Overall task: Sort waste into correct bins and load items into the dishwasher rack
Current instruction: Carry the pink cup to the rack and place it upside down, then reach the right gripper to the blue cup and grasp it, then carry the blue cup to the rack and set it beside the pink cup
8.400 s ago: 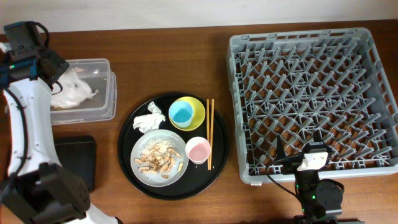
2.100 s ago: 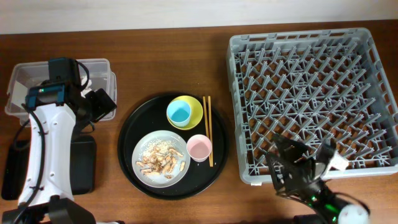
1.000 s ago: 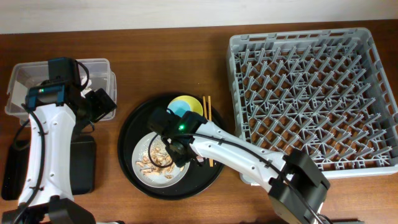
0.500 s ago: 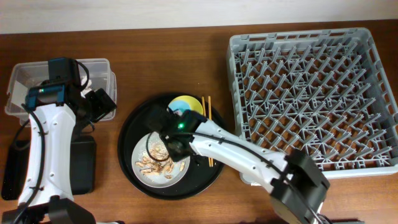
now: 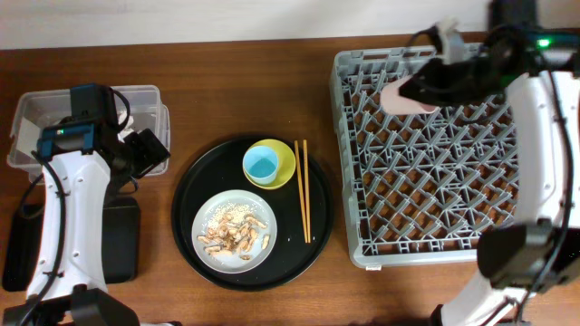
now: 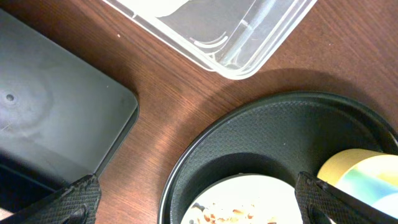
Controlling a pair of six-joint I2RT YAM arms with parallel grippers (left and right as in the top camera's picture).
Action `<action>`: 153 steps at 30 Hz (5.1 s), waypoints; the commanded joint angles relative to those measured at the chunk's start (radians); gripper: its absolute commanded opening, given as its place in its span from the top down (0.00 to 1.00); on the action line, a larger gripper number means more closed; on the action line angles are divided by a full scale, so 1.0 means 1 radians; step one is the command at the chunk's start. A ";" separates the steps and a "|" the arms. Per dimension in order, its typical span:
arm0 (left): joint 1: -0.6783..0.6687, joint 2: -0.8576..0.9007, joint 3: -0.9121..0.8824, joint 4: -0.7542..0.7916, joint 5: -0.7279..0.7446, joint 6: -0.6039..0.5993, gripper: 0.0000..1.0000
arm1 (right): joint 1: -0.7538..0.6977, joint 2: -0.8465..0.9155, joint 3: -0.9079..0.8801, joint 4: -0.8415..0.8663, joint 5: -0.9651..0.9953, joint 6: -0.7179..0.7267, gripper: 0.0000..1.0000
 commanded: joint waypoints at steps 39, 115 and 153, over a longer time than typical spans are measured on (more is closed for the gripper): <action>0.004 -0.013 0.012 -0.001 0.003 -0.006 0.01 | 0.221 0.038 0.008 0.211 0.968 0.546 0.96; 0.004 -0.013 0.012 -0.001 0.003 -0.006 0.01 | -0.039 0.204 0.284 -0.310 -0.147 -0.016 0.96; 0.004 -0.013 0.012 -0.001 0.003 -0.006 0.01 | -0.330 0.208 -0.370 -0.111 -0.310 -0.197 0.76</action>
